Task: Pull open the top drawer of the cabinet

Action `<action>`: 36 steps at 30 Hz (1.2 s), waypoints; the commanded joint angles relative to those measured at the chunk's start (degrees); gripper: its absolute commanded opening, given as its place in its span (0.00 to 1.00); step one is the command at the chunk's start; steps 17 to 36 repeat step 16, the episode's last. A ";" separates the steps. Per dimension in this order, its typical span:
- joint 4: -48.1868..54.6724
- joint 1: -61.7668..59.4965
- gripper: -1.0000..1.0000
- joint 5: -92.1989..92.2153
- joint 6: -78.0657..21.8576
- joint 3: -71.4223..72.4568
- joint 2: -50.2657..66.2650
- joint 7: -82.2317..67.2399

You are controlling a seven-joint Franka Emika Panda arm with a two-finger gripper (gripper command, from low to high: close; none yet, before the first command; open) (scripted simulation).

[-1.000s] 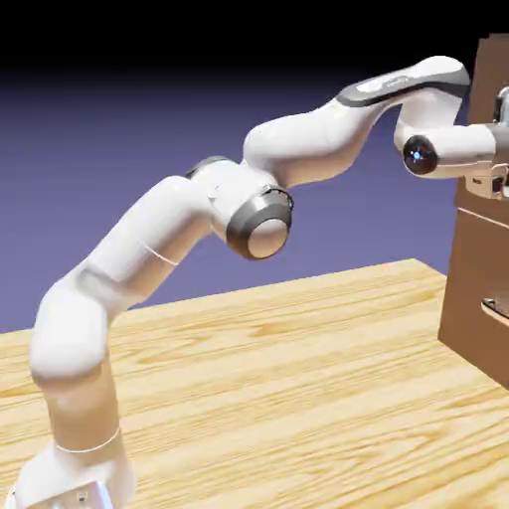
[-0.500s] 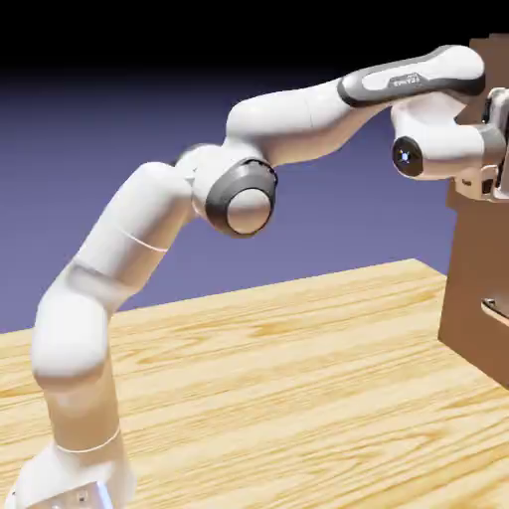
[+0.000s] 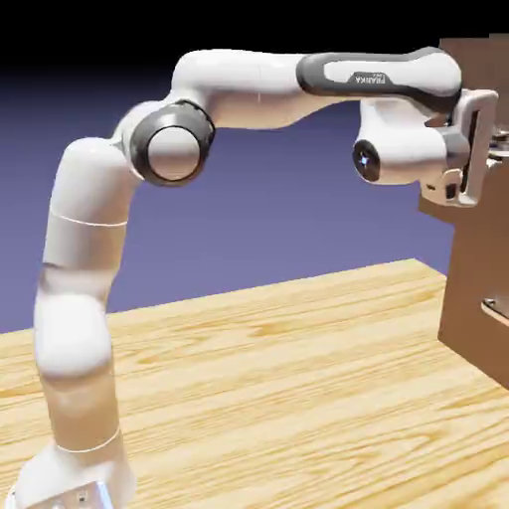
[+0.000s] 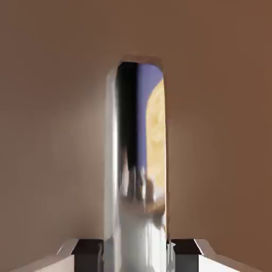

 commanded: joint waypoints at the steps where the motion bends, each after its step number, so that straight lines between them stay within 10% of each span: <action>1: -2.09 0.09 0.00 0.55 -0.43 -0.14 -1.59 -0.66; 12: -24.89 -0.17 0.00 3.22 -3.78 -0.64 -21.03 -4.84; 13: -24.90 -0.17 1.00 3.22 -3.78 -0.64 -21.03 -4.84; 36: -28.99 -0.13 1.00 3.02 -3.72 -0.78 -25.18 -4.98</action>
